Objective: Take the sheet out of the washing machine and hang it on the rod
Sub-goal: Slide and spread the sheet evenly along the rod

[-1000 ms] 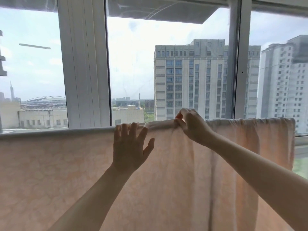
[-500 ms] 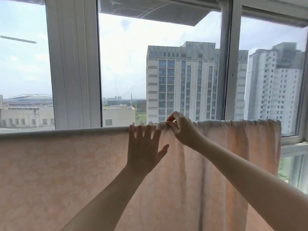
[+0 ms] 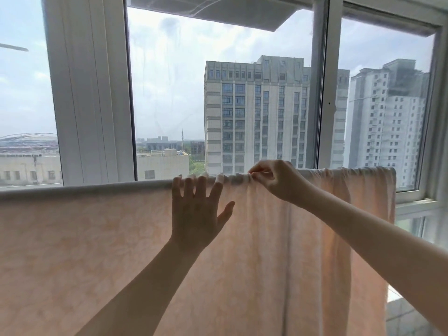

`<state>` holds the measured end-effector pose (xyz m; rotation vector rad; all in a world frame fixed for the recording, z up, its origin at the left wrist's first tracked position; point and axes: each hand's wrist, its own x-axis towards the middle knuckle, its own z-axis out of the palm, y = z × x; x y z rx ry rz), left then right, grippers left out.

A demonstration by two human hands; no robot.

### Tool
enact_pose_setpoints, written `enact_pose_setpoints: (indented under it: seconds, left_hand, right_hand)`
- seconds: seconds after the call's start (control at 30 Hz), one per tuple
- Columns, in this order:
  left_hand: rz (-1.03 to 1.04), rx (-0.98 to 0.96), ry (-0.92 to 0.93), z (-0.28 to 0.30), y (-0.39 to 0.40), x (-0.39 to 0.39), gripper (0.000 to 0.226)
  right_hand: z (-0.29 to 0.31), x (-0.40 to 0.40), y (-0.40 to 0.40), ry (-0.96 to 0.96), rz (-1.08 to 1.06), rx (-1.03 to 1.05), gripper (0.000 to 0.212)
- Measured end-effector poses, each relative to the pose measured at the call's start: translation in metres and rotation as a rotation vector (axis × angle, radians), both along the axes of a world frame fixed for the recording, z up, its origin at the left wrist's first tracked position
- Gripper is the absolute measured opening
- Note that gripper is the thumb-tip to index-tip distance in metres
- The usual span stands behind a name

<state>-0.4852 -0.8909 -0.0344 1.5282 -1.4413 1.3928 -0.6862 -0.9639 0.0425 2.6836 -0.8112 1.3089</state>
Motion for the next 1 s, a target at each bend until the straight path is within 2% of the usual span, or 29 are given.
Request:
enact_pose_setpoints:
  seconds: [0.2,0.33,0.53,0.77,0.87,1.0]
  left_hand:
    - [0.025,0.013,0.012,0.003,0.005,0.0,0.054]
    - [0.038,0.04,0.002,0.003,0.007,0.0,0.056]
    - [0.079,0.084,0.035,0.007,-0.001,-0.023,0.056]
    - [-0.003,0.126,0.001,0.007,-0.015,-0.064,0.059]
    - [-0.011,0.116,0.011,0.005,-0.021,-0.074,0.059]
    - [-0.011,0.113,0.023,0.005,-0.023,-0.075,0.059]
  right_hand:
    - [-0.004,0.011,0.0,-0.086,-0.095,-0.182,0.01]
    - [0.001,-0.01,-0.008,-0.169,-0.193,-0.11,0.012]
    - [-0.007,-0.024,-0.016,-0.107,-0.11,-0.079,0.01]
    - [-0.007,-0.036,-0.018,-0.079,0.014,-0.081,0.007]
    - [-0.002,-0.04,-0.017,-0.052,0.058,0.022,0.014]
    - [0.027,-0.04,-0.023,-0.036,0.039,0.284,0.03]
